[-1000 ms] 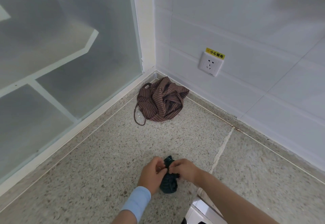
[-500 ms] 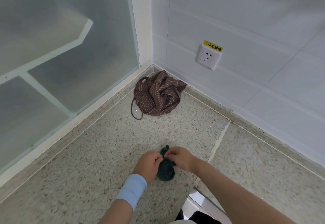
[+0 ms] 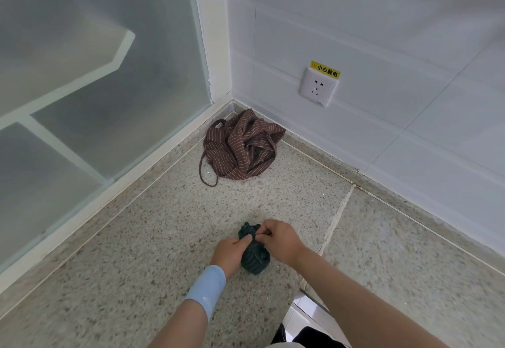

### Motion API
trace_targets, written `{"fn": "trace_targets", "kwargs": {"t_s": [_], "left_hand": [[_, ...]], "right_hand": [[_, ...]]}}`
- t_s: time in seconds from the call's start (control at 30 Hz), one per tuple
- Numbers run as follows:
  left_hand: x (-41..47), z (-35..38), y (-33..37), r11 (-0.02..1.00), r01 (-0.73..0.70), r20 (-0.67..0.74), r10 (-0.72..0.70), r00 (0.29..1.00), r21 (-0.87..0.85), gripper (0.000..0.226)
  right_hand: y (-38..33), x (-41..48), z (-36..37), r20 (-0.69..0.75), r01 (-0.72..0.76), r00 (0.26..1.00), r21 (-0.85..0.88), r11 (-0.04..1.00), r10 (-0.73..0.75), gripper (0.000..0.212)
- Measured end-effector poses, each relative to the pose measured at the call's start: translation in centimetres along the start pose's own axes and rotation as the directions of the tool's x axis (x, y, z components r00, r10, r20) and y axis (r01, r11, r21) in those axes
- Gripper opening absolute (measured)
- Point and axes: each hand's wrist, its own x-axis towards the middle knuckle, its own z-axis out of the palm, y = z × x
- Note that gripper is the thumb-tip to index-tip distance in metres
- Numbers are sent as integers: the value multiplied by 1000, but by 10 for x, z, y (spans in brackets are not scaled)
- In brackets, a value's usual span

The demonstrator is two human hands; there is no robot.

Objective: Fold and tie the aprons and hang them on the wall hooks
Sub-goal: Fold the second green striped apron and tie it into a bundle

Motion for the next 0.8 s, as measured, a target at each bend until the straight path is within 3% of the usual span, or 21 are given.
{"fn": "trace_targets", "kwargs": {"t_s": [0.07,0.13,0.23,0.33,0.4,0.43,0.5,0.53,0.6,0.7,0.8], "left_hand": [[0,0,-4,984,43,-38,-51,998,-173,33],[0,-2,-8,977,40,-67,-55,996,-209,28],[2,-6,-17,989,34,-98,-48,994,-142,23],[4,-5,-30,997,42,-119,-49,992,-62,34],[3,-5,-33,995,-68,-134,77,988,70,46],[4,-7,-36,945,-198,-135,238,962,259,49],[5,-14,-41,607,-418,-61,611,789,676,48],[5,-18,-42,437,-476,19,721,692,763,44],[6,-25,-40,210,-574,198,801,565,791,38],[9,-25,-36,74,-661,427,709,562,747,37],[9,-18,-29,222,-621,450,514,730,752,42]], "right_hand": [[4,0,1,-14,-26,1000,-27,999,26,13],[11,2,-3,-2,-45,999,-87,995,45,14],[22,6,-11,37,-112,993,-96,989,116,16],[30,7,-6,50,-159,985,-117,980,166,16],[30,8,2,21,-168,985,-132,977,172,15],[28,9,4,11,-169,985,-135,976,172,13],[23,15,3,16,-143,989,-188,972,148,11],[20,18,3,26,-126,990,-224,966,135,11],[12,21,0,49,-82,994,-299,951,101,11],[0,29,0,58,1,998,-452,892,28,17],[-11,32,2,49,50,998,-547,836,-28,28]]}}
